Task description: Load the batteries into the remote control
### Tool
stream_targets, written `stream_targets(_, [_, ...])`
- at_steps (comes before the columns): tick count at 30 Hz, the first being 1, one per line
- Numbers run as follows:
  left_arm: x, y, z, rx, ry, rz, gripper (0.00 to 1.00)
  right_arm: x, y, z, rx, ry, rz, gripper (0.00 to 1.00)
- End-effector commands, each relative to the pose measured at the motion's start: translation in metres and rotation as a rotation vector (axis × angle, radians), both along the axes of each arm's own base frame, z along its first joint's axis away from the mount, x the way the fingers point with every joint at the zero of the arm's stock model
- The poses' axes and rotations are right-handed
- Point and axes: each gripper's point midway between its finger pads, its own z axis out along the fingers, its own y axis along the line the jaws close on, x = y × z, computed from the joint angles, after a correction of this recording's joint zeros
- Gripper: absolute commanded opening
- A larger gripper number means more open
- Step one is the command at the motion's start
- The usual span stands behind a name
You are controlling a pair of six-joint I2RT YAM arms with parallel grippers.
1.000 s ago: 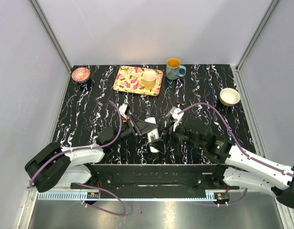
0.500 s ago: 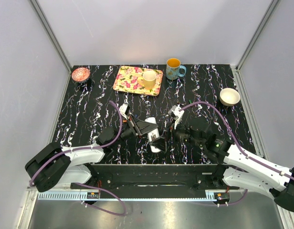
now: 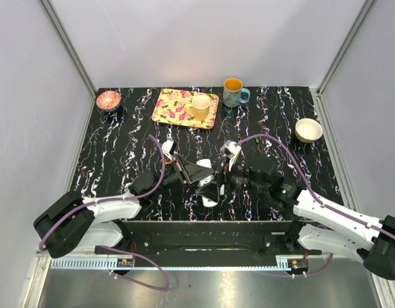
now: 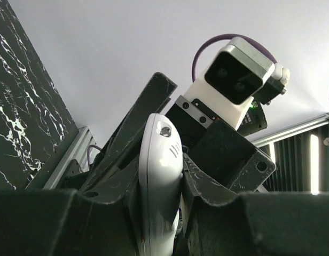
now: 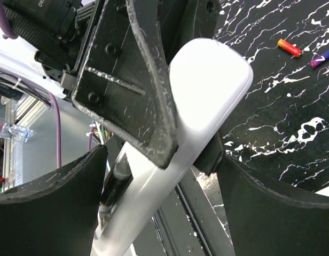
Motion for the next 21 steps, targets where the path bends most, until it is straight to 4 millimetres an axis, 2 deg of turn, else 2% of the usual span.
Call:
stream_targets(1, [-0.034,0.016,0.091,-0.263,-0.242,-0.074,0.0,0.015,0.0,-0.005,-0.002,-0.002,-0.049,0.84])
stream_targets(7, [-0.034,0.017,0.089,-0.25,-0.247,-0.064,0.0,0.014,-0.001,-0.006,-0.005,0.003,-0.048,0.85])
stream_targets(15, [-0.026,0.012,0.072,-0.181,-0.22,-0.031,0.0,0.01,0.006,-0.001,-0.006,0.026,-0.014,0.88])
stream_targets(20, [-0.013,0.006,0.049,-0.084,-0.167,0.015,0.0,0.006,0.008,0.019,0.048,0.031,0.002,0.92])
stream_targets(21, [-0.01,0.007,0.044,-0.067,-0.159,0.031,0.0,0.005,0.009,0.029,0.064,0.022,0.008,0.92])
